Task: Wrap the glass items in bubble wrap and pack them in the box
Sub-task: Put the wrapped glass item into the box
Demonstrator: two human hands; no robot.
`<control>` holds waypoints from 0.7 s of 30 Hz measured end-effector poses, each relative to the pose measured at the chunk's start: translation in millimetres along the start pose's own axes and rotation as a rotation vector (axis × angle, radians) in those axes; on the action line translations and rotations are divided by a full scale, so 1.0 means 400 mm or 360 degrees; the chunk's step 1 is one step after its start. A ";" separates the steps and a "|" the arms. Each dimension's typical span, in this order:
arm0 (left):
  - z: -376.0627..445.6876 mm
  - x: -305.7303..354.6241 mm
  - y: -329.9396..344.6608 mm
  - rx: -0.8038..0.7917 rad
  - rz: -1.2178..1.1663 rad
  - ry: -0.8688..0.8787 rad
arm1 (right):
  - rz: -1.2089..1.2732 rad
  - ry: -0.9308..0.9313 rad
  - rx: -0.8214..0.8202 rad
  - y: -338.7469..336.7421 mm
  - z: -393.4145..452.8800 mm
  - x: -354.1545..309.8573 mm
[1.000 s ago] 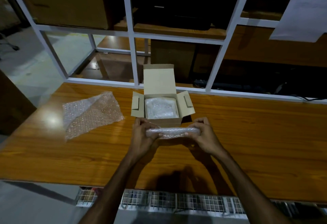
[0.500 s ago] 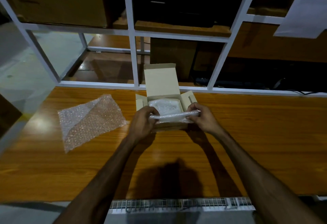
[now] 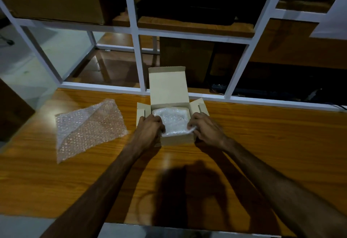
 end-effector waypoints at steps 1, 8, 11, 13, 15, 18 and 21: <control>0.002 0.002 0.010 -0.0067 0.0040 -0.0016 | -0.0102 -0.0027 0.0019 0.001 0.004 -0.005; 0.011 0.008 0.037 -0.0404 0.0221 -0.0033 | -0.0416 -0.0184 -0.0083 0.020 0.021 -0.041; 0.000 0.055 0.042 -0.0496 0.0367 -0.0021 | -0.0428 -0.0205 -0.0250 0.032 0.026 -0.032; -0.010 0.093 0.071 -0.0503 0.0435 0.0000 | -0.0396 -0.0209 -0.0355 0.040 0.017 -0.022; -0.019 0.117 0.096 -0.0475 0.0452 -0.0026 | -0.0356 -0.0235 -0.0400 0.047 0.002 -0.017; -0.029 0.128 0.114 -0.0464 0.0486 -0.0076 | -0.0391 -0.0225 -0.0355 0.056 -0.020 -0.015; -0.025 0.132 0.112 -0.0478 0.0523 -0.0097 | -0.0642 -0.0186 -0.0173 0.058 -0.032 -0.036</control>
Point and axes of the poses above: each hand's wrist, its own z-axis towards the middle knuckle, its own y-axis out of the palm, x = y × z, the point moved 10 cm from there along z, towards the middle knuckle, and after that the axes turned 12 degrees about y, right-handed, at the moved point
